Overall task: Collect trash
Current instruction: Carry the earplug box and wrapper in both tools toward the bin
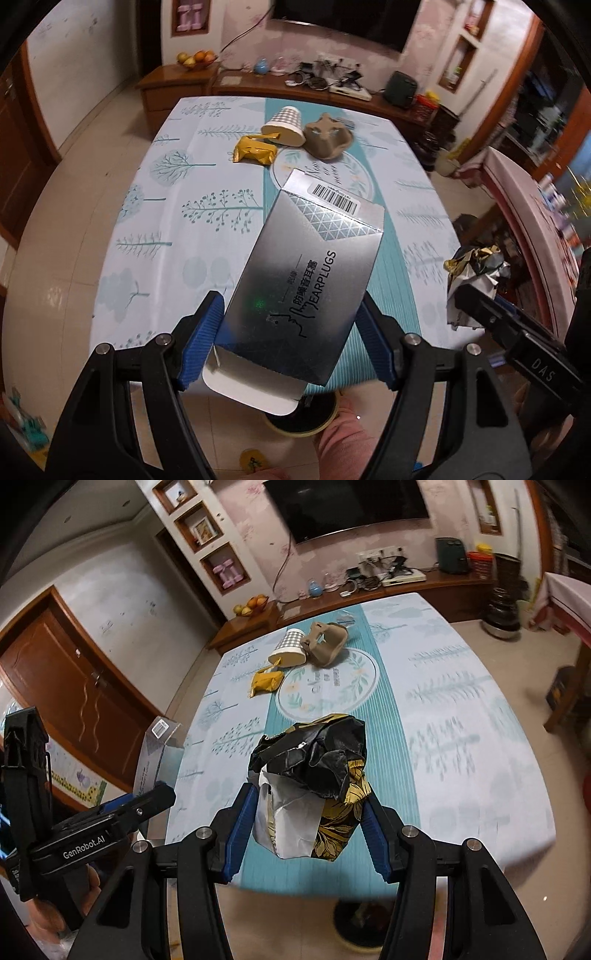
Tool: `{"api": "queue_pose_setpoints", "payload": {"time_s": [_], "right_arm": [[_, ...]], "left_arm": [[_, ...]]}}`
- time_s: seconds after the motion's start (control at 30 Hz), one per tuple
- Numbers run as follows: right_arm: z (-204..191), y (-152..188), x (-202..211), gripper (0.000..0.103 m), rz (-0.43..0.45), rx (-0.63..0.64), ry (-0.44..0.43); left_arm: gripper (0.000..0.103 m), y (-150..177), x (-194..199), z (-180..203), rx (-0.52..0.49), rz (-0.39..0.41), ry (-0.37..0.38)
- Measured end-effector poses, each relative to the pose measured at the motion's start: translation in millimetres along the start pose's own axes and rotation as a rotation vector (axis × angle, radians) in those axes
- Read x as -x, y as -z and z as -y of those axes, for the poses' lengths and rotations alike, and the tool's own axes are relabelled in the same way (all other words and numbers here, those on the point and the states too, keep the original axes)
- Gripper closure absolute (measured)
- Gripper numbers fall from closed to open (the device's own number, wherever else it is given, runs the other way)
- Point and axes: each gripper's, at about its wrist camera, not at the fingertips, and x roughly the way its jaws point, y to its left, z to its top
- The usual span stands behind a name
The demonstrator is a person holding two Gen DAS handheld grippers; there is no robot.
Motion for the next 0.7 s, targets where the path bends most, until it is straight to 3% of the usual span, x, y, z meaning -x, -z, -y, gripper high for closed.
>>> {"api": "queue_pose_setpoints", "payload": {"time_s": [0.17,0.37,0.7], "right_arm": [[-20.2,56.2,35.8,0.049,0.014,-0.037,0.034],[-32.2,113.4,57.3,0.049,-0.043,-0.048,0.061],[-13.5,182.8,37.7,0.049,-0.172,-0.110,0.087]], "left_arm": [[0.034,36.1,28.9,-2.1,-0.051,0.004,0.038],[0.034,80.7,46.2,-1.5,-0.073,-0.045,0.082],[0.033,148.3,17.3,11.5,-0.102,-0.169,0.096]]}}
